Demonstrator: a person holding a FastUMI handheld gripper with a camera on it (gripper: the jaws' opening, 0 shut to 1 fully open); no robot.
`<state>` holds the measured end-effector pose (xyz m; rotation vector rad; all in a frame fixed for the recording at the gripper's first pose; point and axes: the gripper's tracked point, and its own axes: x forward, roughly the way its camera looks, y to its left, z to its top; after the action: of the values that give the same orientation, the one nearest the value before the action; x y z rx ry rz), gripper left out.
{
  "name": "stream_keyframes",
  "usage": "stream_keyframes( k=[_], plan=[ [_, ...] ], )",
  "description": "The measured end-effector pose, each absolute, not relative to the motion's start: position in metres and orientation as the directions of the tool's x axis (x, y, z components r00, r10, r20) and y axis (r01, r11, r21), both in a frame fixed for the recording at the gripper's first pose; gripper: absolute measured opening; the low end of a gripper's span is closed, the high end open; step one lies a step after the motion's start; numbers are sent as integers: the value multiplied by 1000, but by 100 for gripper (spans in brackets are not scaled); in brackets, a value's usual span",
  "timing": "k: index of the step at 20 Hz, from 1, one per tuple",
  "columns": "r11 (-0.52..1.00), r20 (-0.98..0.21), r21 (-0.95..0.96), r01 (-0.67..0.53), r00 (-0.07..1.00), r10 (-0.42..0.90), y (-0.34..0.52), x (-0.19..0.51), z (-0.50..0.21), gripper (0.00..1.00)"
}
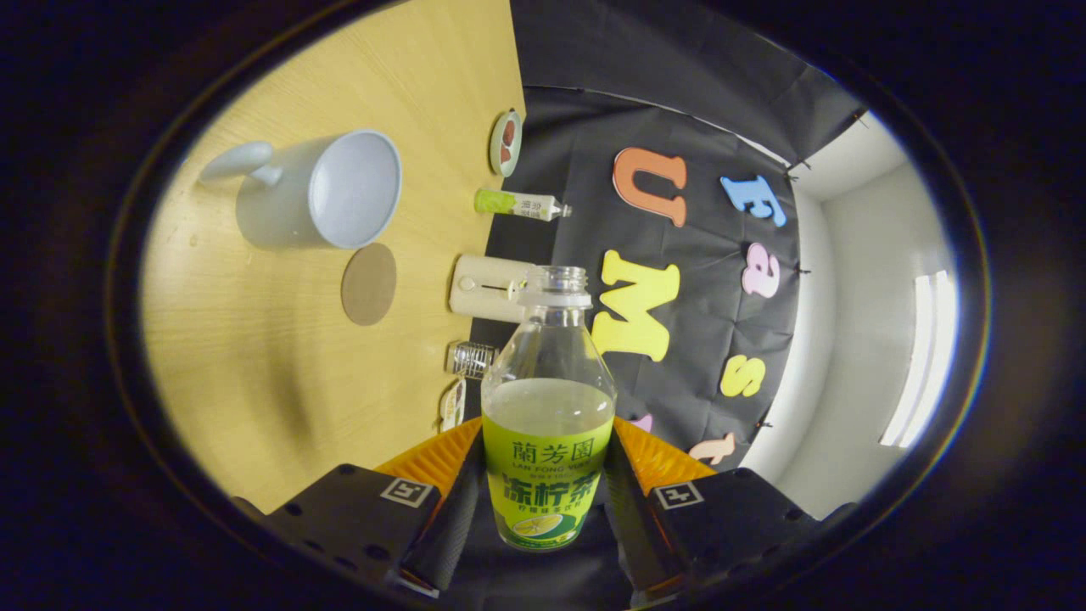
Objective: Take the bottle from table, then pour the juice into the cup, finally place the bottle on the coaster
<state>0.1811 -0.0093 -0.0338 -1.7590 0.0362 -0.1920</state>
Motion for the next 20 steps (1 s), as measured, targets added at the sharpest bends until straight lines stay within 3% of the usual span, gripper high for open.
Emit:
stream_keyframes(
  k=[20],
  plan=[
    [-471, 179, -875, 114, 979, -96, -2, 179, -24, 80]
  ],
)
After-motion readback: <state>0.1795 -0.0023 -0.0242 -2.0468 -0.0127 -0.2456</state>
